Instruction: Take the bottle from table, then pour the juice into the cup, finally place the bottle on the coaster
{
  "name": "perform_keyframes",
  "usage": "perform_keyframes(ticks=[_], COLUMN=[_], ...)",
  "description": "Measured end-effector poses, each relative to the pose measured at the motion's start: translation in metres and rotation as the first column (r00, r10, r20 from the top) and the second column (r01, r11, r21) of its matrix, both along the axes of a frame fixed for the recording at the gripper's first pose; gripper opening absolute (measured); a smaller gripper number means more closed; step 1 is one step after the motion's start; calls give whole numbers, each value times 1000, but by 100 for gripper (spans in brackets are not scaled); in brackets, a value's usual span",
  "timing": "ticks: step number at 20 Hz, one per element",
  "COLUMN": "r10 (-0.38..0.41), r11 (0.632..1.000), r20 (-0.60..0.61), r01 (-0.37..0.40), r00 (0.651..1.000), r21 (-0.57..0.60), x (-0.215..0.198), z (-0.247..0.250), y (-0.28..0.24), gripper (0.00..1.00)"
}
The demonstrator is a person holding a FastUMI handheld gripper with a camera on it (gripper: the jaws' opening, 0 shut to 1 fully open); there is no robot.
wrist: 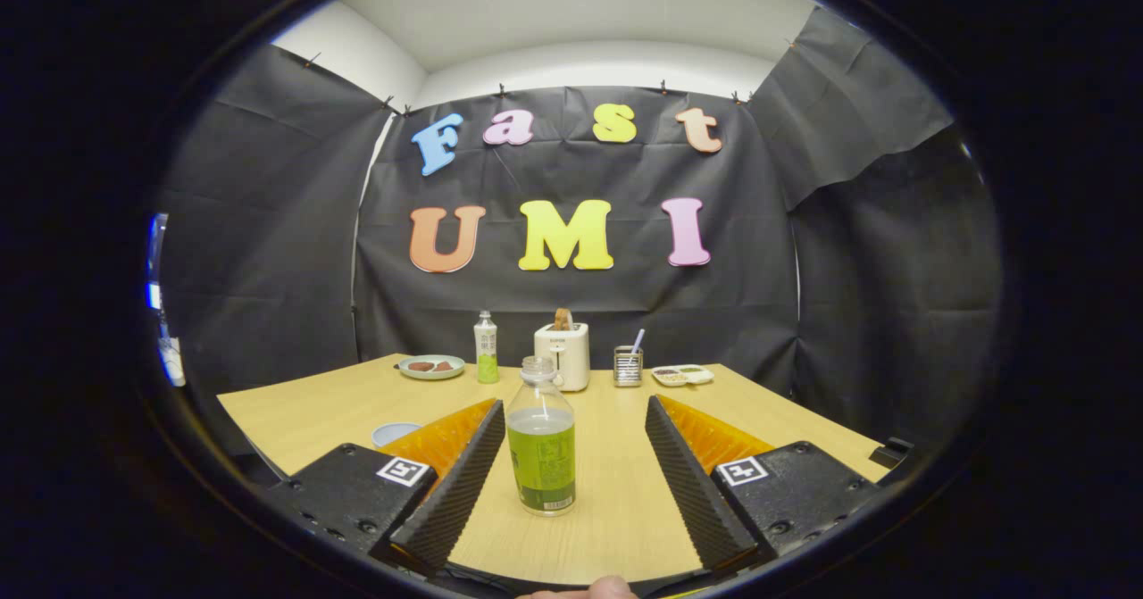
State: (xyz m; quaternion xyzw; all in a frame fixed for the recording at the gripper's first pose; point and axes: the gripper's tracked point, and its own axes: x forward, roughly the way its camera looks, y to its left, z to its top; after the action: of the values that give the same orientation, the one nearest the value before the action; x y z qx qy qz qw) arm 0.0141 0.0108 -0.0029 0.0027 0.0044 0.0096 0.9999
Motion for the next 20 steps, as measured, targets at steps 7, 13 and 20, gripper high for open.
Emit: perform_keyframes(ticks=[7,13,20], r10=[20,39,46], r11=[1000,999,998], r20=[-14,-48,-130], r01=[-20,-40,-50], r00=[1000,998,990], r21=[3,-20,-25], x=[10,24,57], z=[-4,-13,-43], y=[8,18,24], gripper=[100,100,100])
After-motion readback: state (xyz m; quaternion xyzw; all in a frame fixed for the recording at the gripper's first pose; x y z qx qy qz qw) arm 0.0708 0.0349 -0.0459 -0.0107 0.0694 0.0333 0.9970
